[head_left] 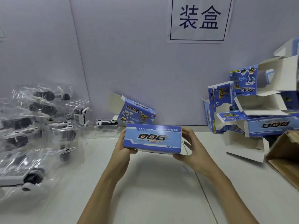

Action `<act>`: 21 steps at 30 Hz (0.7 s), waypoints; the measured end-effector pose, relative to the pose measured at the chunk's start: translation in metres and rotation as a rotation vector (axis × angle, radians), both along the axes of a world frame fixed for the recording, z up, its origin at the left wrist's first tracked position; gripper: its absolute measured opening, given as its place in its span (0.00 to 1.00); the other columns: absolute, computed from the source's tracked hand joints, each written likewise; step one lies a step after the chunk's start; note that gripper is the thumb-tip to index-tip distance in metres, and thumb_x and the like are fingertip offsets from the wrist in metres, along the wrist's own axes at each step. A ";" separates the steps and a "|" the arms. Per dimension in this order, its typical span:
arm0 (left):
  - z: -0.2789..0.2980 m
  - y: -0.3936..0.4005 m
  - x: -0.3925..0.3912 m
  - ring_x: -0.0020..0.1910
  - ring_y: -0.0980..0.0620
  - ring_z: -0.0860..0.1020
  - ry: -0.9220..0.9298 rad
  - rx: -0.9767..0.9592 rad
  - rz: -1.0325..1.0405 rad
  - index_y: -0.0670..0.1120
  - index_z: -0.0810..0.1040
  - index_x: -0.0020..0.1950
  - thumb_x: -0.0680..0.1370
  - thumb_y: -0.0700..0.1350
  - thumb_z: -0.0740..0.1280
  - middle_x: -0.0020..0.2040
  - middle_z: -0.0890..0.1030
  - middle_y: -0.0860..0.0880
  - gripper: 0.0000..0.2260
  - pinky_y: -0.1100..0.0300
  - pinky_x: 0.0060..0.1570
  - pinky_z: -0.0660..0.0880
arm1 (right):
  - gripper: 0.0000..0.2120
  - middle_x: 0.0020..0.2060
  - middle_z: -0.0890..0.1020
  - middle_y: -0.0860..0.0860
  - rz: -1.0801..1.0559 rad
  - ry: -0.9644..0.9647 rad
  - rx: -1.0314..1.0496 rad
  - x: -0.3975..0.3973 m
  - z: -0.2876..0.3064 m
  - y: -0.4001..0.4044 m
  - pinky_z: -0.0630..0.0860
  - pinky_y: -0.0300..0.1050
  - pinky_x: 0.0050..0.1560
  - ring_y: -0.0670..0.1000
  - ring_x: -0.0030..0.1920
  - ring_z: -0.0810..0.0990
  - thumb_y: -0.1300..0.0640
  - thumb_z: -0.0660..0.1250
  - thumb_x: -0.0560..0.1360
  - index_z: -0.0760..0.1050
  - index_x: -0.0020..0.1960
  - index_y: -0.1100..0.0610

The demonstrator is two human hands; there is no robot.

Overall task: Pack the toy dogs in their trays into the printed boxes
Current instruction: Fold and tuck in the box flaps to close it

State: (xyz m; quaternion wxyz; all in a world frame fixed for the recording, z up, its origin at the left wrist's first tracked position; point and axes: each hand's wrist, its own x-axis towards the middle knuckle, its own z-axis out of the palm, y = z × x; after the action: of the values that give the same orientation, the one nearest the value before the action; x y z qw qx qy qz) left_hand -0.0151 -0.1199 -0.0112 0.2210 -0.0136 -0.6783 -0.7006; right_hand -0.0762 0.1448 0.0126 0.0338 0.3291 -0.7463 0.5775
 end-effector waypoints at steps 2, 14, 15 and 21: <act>0.002 -0.004 0.001 0.49 0.49 0.80 0.007 0.081 0.044 0.50 0.82 0.61 0.62 0.36 0.63 0.52 0.86 0.48 0.28 0.64 0.45 0.77 | 0.39 0.64 0.81 0.41 0.031 -0.046 0.013 -0.001 0.002 0.003 0.73 0.46 0.72 0.45 0.67 0.79 0.64 0.83 0.69 0.70 0.73 0.44; 0.006 0.009 0.003 0.60 0.43 0.83 -0.029 0.228 0.101 0.51 0.81 0.67 0.82 0.65 0.57 0.62 0.85 0.44 0.25 0.43 0.61 0.77 | 0.37 0.52 0.85 0.61 0.017 -0.377 -0.156 0.013 0.022 0.008 0.86 0.63 0.48 0.62 0.50 0.86 0.42 0.79 0.73 0.63 0.75 0.32; 0.006 0.007 0.004 0.59 0.43 0.83 -0.019 0.259 0.103 0.51 0.80 0.69 0.82 0.66 0.54 0.63 0.84 0.44 0.28 0.44 0.59 0.77 | 0.37 0.53 0.85 0.62 0.010 -0.369 -0.230 0.016 0.025 0.011 0.86 0.63 0.48 0.62 0.49 0.86 0.42 0.80 0.72 0.63 0.73 0.29; 0.008 0.000 0.004 0.51 0.39 0.81 -0.061 0.327 0.112 0.44 0.83 0.60 0.83 0.66 0.53 0.57 0.84 0.41 0.30 0.42 0.53 0.77 | 0.41 0.62 0.82 0.55 -0.448 -0.001 -1.131 0.029 0.043 0.046 0.85 0.65 0.50 0.61 0.59 0.85 0.52 0.84 0.68 0.62 0.70 0.33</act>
State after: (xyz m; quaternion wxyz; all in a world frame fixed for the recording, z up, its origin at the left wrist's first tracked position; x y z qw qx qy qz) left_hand -0.0115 -0.1195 -0.0027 0.2383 0.0819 -0.5612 -0.7884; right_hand -0.0470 0.1912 0.0560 0.3238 0.0947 -0.3749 0.8635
